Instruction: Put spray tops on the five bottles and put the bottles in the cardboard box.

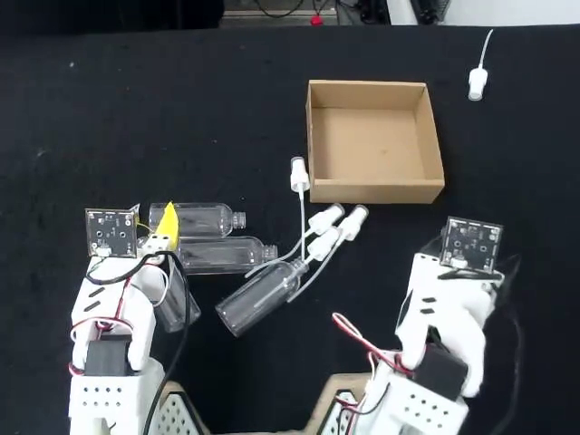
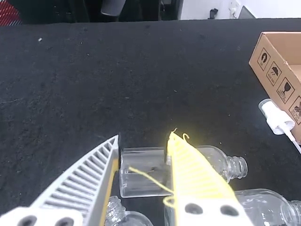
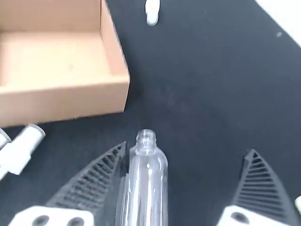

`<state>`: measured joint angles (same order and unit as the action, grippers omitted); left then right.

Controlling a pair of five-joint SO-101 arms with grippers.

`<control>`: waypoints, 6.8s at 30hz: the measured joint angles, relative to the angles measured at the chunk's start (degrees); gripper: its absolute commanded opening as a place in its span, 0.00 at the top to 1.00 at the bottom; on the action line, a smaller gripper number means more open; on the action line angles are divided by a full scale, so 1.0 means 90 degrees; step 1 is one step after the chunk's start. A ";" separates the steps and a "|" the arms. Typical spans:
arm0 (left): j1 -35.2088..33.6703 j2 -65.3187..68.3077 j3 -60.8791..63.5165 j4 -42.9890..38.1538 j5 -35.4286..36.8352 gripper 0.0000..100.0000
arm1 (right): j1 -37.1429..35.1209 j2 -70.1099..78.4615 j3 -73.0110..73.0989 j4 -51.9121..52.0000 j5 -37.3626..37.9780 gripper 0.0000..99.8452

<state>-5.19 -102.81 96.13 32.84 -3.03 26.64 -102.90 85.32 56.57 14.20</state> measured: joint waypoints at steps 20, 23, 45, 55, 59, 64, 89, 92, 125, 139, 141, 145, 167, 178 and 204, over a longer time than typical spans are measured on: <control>0.0000 0.0000 0.0000 0.0000 0.0000 0.83 | -0.2608 -0.0010 0.0459 0.1397 -0.0186 0.97; 0.0000 0.0000 0.0000 0.0000 0.0000 0.83 | -0.2628 -0.0010 0.0821 0.1397 -0.0186 0.97; -0.1963 0.0000 0.0000 0.2823 0.0020 0.84 | -0.2676 -0.0010 0.1241 0.1407 -0.0186 0.98; -0.1983 0.0000 0.0000 0.4200 0.0020 0.84 | -0.2676 -0.0010 0.1241 0.1407 -0.0186 0.98; -0.1973 -0.0010 0.0000 0.4317 0.0020 0.84 | -0.2676 -0.0010 0.1241 0.1407 -0.0186 0.98; -0.1973 -0.0010 0.0000 0.4347 0.0020 0.84 | -0.2676 -0.0010 0.1241 0.1407 -0.0186 0.98; -0.1973 -0.0010 0.0000 0.4347 0.0020 0.84 | -0.2676 -0.0010 0.1241 0.1407 -0.0186 0.98; -0.1973 -0.0010 0.0000 0.4347 0.0020 0.84 | -0.2676 -0.0010 0.1241 0.1407 -0.0186 0.98; -0.1973 -0.0010 0.0000 0.4347 0.0020 0.84 | -0.3096 -0.0010 0.0762 0.1407 0.0557 0.97; -0.1973 -0.0010 0.0000 0.4347 0.0020 0.84 | -0.1084 0.0977 -0.2628 0.1514 0.1035 0.82; -0.1973 -0.0010 0.0000 0.4347 0.0020 0.84 | -0.0781 0.1934 -0.3067 0.1514 0.0879 0.81; -0.1973 -0.0010 0.0000 0.4347 0.0020 0.84 | -0.0381 0.4230 -0.4005 0.1514 0.0352 0.83; -0.1973 -0.0010 0.0000 0.4347 0.0020 0.84 | 0.0088 1.0403 -0.6652 0.2393 0.0156 0.72; -0.1973 -0.0010 0.0000 0.4347 0.0020 0.84 | 0.0088 1.2132 -0.7228 0.2344 0.0156 0.72; -0.1973 -0.0010 0.0000 0.4347 0.0020 0.84 | 0.1270 1.1790 -0.8713 0.1739 0.0801 0.87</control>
<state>-22.95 -102.90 96.13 71.96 -2.86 38.07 3.21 6.90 72.22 21.41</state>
